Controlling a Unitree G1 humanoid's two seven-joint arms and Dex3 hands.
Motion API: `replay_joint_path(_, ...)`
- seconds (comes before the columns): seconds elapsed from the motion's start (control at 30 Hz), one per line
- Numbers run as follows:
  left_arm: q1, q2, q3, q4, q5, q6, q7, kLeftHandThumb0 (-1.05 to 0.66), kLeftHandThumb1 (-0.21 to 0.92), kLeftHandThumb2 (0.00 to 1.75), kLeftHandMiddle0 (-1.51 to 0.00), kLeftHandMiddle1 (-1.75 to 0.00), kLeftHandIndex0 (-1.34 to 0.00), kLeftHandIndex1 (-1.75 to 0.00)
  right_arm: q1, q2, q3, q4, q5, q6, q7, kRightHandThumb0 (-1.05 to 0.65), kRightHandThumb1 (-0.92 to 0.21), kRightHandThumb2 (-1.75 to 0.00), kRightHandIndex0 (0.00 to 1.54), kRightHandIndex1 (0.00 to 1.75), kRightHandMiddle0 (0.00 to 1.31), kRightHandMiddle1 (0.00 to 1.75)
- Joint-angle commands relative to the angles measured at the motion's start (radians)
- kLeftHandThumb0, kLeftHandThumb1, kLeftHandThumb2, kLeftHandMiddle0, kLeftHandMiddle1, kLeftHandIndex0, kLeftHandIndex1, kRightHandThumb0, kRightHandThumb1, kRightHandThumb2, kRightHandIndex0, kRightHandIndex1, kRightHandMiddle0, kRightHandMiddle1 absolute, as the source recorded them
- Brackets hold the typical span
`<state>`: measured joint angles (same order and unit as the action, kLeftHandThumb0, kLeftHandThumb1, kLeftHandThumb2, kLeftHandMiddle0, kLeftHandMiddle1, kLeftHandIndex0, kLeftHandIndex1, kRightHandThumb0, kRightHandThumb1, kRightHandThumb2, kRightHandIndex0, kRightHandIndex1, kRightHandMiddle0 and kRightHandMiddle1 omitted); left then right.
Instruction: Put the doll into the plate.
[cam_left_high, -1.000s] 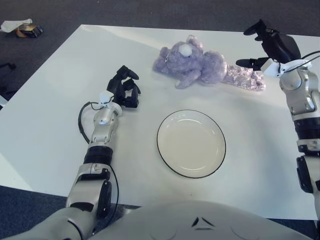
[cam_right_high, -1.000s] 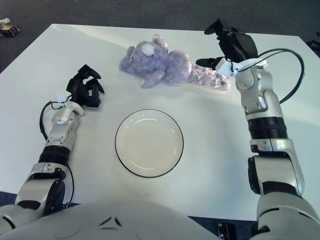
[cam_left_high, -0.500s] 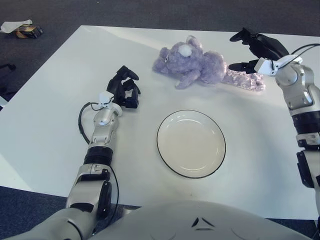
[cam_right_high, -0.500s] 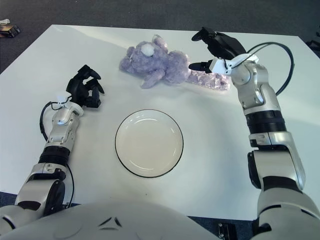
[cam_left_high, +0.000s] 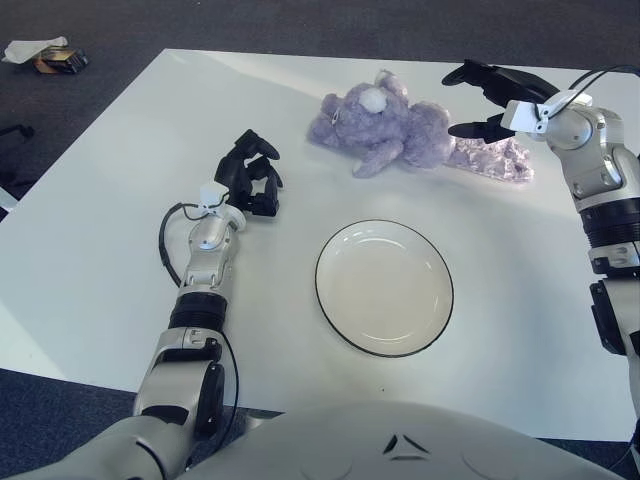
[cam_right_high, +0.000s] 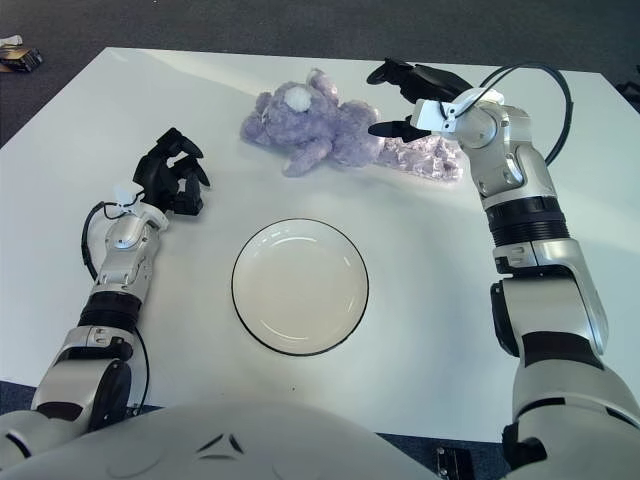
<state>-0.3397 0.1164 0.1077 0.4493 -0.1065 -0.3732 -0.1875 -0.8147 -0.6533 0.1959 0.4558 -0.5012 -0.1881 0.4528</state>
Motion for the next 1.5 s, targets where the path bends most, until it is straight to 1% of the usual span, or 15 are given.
replay_joint_path(0.0,0.052,-0.018,-0.007,0.011,0.009,0.012,0.014,-0.02,0.15,1.53,-0.78,-1.74,-0.47,-1.74,-0.033,0.010,0.011,0.024,0.004,0.010,0.005,-1.03,-0.92,-0.66,0.00,0.31,0.00,0.54)
replay_joint_path(0.23,0.056,-0.017,-0.011,-0.001,0.005,0.015,0.011,-0.02,0.17,1.49,-0.77,-1.72,-0.45,-1.75,-0.058,0.024,0.029,0.064,0.003,0.001,0.008,-1.04,-0.92,-0.71,0.01,0.32,0.00,0.53)
replay_joint_path(0.57,0.057,-0.012,-0.012,-0.004,0.002,0.010,0.003,-0.02,0.19,1.49,-0.75,-1.74,-0.44,-1.75,-0.100,0.051,0.053,0.128,0.002,0.009,0.011,-1.05,-0.92,-0.72,0.01,0.34,0.00,0.52)
replay_joint_path(0.9,0.060,-0.011,-0.013,-0.014,0.010,0.013,0.016,-0.02,0.12,1.56,-0.80,-1.75,-0.50,-1.74,-0.138,0.070,0.072,0.196,0.004,-0.001,0.007,-1.05,-0.92,-0.74,0.00,0.34,0.00,0.55)
replay_joint_path(1.17,0.064,-0.010,-0.015,-0.021,0.016,0.018,0.024,-0.02,0.10,1.58,-0.81,-1.75,-0.51,-1.74,-0.161,0.080,0.083,0.244,-0.005,-0.001,-0.007,-1.05,-0.92,-0.76,0.02,0.36,0.00,0.53)
replay_joint_path(1.27,0.064,-0.011,-0.015,-0.023,0.017,0.019,0.027,-0.02,0.12,1.56,-0.79,-1.75,-0.49,-1.74,-0.169,0.089,0.086,0.266,-0.008,0.001,-0.019,-1.05,-0.92,-0.76,0.04,0.38,0.00,0.52)
replay_joint_path(1.47,0.065,-0.015,-0.017,-0.029,0.026,0.018,0.044,-0.02,0.08,1.59,-0.82,-1.75,-0.53,-1.72,-0.196,0.109,0.100,0.340,-0.017,-0.007,-0.062,-1.05,-0.92,-0.78,0.10,0.43,0.00,0.53)
